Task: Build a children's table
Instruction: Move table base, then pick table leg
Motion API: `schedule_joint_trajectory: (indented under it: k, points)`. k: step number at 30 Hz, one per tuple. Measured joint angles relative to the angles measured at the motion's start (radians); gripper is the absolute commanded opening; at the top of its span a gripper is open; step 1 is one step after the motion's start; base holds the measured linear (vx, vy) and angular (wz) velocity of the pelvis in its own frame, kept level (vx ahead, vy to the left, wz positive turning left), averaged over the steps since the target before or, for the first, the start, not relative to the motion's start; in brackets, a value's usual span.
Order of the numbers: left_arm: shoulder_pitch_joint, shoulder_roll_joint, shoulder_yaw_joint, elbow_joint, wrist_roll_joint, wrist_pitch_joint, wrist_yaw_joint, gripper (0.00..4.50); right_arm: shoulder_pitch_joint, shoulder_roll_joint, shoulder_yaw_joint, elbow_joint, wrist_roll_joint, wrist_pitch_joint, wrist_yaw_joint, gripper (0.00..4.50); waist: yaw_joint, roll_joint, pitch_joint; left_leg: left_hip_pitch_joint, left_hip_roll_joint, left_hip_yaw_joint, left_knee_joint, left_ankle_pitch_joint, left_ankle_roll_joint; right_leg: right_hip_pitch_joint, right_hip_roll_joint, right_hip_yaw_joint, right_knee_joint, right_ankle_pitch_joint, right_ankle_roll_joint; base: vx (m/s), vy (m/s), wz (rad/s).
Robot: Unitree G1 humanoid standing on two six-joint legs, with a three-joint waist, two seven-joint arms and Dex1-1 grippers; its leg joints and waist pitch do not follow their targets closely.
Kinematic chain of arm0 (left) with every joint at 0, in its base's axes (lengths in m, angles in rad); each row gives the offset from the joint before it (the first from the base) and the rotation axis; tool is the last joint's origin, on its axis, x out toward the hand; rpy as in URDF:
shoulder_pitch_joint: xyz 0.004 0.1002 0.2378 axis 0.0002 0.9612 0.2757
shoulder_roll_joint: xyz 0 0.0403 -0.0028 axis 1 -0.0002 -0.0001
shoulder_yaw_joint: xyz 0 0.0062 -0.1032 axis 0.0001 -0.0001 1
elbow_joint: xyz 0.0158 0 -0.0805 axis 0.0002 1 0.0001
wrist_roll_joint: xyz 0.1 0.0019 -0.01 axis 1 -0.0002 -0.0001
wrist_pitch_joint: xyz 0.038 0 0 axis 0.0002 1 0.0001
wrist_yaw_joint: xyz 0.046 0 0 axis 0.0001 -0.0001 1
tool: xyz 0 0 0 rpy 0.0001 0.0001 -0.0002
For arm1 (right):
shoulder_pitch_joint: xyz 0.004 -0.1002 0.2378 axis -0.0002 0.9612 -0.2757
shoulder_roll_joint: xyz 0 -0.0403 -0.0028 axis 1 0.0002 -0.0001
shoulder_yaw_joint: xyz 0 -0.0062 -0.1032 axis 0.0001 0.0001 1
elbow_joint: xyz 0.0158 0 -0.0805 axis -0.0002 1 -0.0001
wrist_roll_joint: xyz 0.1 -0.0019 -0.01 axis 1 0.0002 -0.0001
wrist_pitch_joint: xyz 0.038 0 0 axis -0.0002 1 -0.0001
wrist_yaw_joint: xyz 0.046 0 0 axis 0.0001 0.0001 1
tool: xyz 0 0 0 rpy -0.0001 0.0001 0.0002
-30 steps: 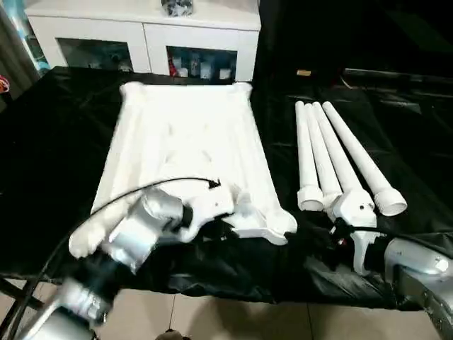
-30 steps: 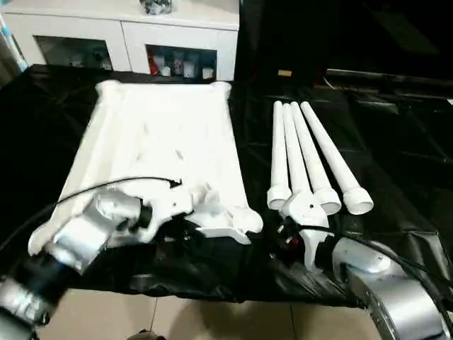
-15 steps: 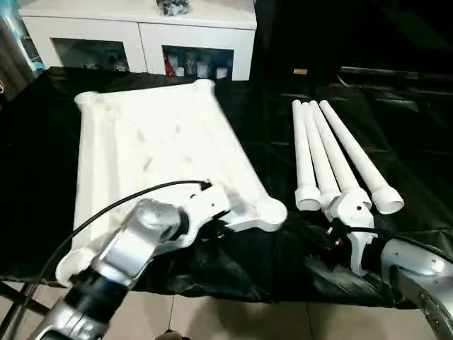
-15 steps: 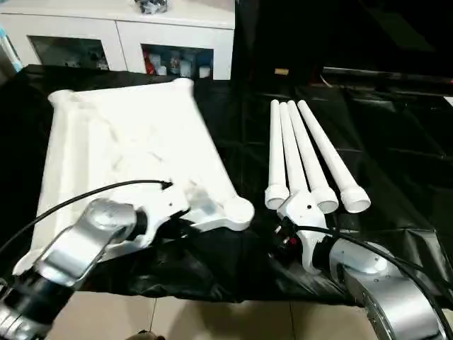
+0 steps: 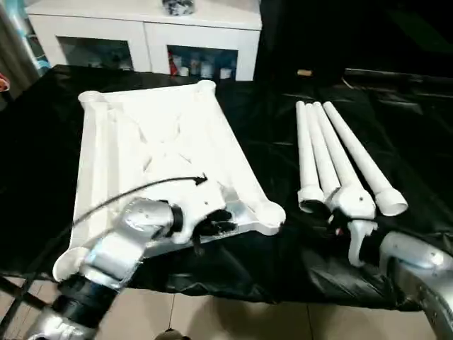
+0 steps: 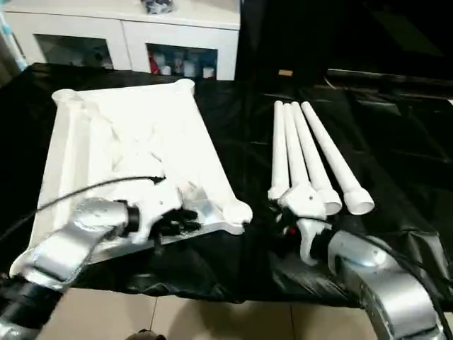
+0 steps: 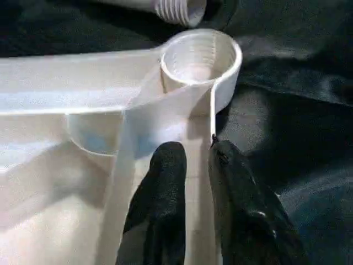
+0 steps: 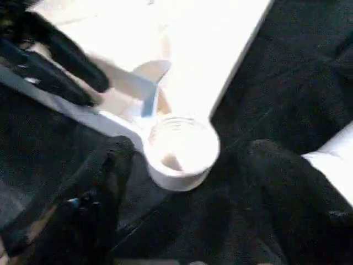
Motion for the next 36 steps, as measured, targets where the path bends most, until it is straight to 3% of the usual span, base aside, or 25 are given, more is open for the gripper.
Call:
schedule_joint_trajectory:
  k: [2, 4, 6, 9, 11, 13, 18, 24, 36]
  points:
    - [0.001, 0.004, 0.023, -0.025, -0.002, 0.001, 0.007, 0.91, -0.045, 0.040, -0.022, 0.015, 0.005, 0.045, -0.044, 4.16, 0.000, -0.001, 0.000, 0.000, 0.000, 0.000, 0.000, 0.000, 0.000, 0.000, 0.000, 0.000, 0.001, 0.000, 0.000, 0.000, 0.000, 0.00]
    - [0.000, 0.002, 0.045, -0.044, -0.016, 0.007, 0.023, 0.91, -0.095, 0.072, -0.044, 0.056, 0.003, 0.084, -0.104, 4.21, 0.001, -0.003, -0.001, 0.001, 0.000, 0.000, 0.000, 0.001, -0.001, 0.000, 0.000, 0.000, 0.001, 0.000, 0.000, 0.000, 0.000, 0.00]
    - [0.000, -0.010, 0.082, -0.050, -0.021, 0.028, 0.064, 0.91, -0.182, 0.133, -0.070, 0.151, -0.016, 0.121, -0.195, 4.45, 0.000, -0.004, 0.000, 0.000, 0.000, 0.000, 0.000, 0.002, -0.003, 0.000, 0.000, 0.000, 0.002, 0.001, -0.001, 0.000, 0.000, 0.00]
    - [-0.003, -0.033, 0.112, -0.064, -0.020, 0.055, 0.122, 0.91, -0.281, 0.189, -0.108, 0.270, -0.051, 0.156, -0.307, 4.45, 0.002, -0.005, 0.000, 0.000, 0.000, 0.000, 0.000, 0.003, -0.004, 0.000, 0.000, 0.000, 0.002, 0.002, -0.001, 0.000, 0.000, 0.00]
    - [-0.005, -0.051, 0.124, -0.074, -0.022, 0.079, 0.148, 1.18, -0.351, 0.218, -0.134, 0.363, -0.061, 0.173, -0.367, 4.50, 0.001, -0.005, 0.000, 0.000, 0.000, 0.000, 0.000, 0.003, -0.005, -0.001, 0.000, 0.000, 0.002, 0.002, -0.001, 0.000, 0.000, 0.00]
    - [-0.004, -0.071, 0.131, -0.107, -0.045, 0.129, 0.152, 1.25, -0.427, 0.230, -0.145, 0.471, -0.080, 0.173, -0.404, 4.50, 0.002, -0.005, 0.000, -0.001, 0.000, 0.000, 0.000, 0.003, -0.005, -0.001, 0.000, 0.000, 0.002, 0.002, -0.001, 0.000, 0.000, 0.00]
    - [-0.001, -0.077, 0.127, -0.152, -0.065, 0.158, 0.156, 1.65, -0.498, 0.248, -0.143, 0.617, -0.103, 0.169, -0.437, 4.50, 0.003, -0.005, 0.000, -0.002, 0.001, 0.000, -0.001, 0.003, -0.005, -0.002, 0.001, -0.001, 0.002, 0.002, -0.001, 0.000, 0.000, 0.00]
    - [0.034, -0.061, 0.084, -0.194, -0.068, 0.184, 0.152, 1.65, -0.611, 0.264, -0.126, 0.840, -0.136, 0.127, -0.445, 4.50, 0.001, -0.005, 0.000, -0.002, 0.001, 0.000, 0.000, 0.004, -0.006, -0.003, 0.001, -0.001, 0.002, 0.002, -0.001, 0.000, 0.000, 0.00]
    - [0.037, -0.034, 0.083, -0.264, -0.100, 0.275, 0.153, 1.65, -0.766, 0.291, -0.106, 1.148, -0.166, 0.045, -0.393, 4.50, 0.003, -0.005, 0.000, -0.002, 0.001, -0.001, 0.000, 0.006, -0.010, -0.003, 0.001, -0.001, 0.003, 0.002, -0.001, 0.000, 0.000, 0.00]
